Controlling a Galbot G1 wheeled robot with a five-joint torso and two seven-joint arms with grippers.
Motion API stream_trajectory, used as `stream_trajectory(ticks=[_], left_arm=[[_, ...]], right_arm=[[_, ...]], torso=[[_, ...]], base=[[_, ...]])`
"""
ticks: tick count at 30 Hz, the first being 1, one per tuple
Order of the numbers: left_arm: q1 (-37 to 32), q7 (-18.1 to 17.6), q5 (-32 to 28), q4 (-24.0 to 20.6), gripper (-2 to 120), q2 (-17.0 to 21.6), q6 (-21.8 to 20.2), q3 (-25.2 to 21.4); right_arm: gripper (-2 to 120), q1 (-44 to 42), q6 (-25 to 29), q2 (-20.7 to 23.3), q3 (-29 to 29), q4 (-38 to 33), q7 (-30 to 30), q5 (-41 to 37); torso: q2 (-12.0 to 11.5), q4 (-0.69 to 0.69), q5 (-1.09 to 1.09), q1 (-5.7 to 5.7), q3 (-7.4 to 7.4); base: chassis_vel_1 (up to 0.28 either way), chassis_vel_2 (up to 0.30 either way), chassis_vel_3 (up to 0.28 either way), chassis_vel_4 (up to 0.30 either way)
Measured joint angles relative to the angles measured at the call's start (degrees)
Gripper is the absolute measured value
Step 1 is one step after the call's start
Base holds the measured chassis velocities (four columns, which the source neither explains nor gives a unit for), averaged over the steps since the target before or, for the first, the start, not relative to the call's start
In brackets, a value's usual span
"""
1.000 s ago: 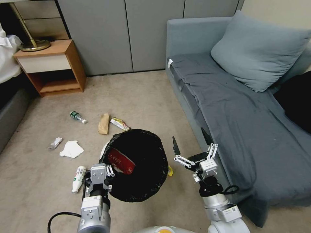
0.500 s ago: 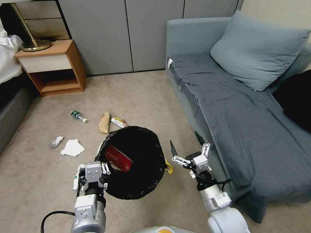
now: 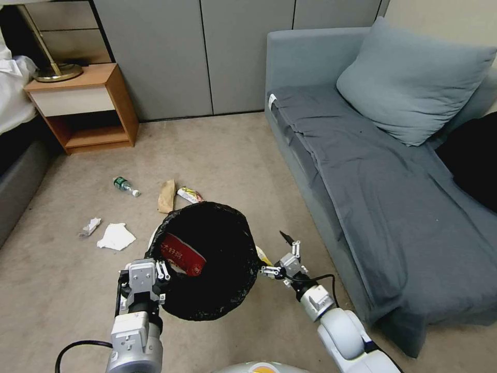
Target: Pick up the trash bin, then pick up the garbage from the floor and place it into the trash bin.
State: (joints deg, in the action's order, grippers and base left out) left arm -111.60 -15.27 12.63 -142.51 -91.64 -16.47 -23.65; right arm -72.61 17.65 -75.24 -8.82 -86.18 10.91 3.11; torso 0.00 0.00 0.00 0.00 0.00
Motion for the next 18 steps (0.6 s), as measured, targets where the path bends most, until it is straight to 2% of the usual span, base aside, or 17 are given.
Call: stream_trajectory(ticks=[1, 3, 18], left_arm=[[0.0, 0.0, 0.0, 0.0, 0, 0.0, 0.0, 0.0], [0.0, 0.0, 0.2, 0.3, 0, -0.2, 0.0, 0.0], [-0.1, 0.1, 1.1, 1.1, 0, -0.5, 0.0, 0.4]], right_arm=[[100, 0.0, 0.0, 0.0, 0.0, 0.0, 0.0, 0.0], [100, 3.0, 1.0, -0.9, 0.9, 6.0, 0.8, 1.1], [100, 8.0, 1.2, -2.9, -0.5, 19.9, 3.1, 2.8]], torso=[[0.0, 0.00, 0.00, 0.00, 0.00], [0.0, -0.01, 0.00, 0.00, 0.00], [0.0, -0.01, 0.00, 0.00, 0.00]], base=[[0.000, 0.000, 0.000, 0.000], [0.000, 0.000, 0.000, 0.000], [0.000, 0.000, 0.000, 0.000]])
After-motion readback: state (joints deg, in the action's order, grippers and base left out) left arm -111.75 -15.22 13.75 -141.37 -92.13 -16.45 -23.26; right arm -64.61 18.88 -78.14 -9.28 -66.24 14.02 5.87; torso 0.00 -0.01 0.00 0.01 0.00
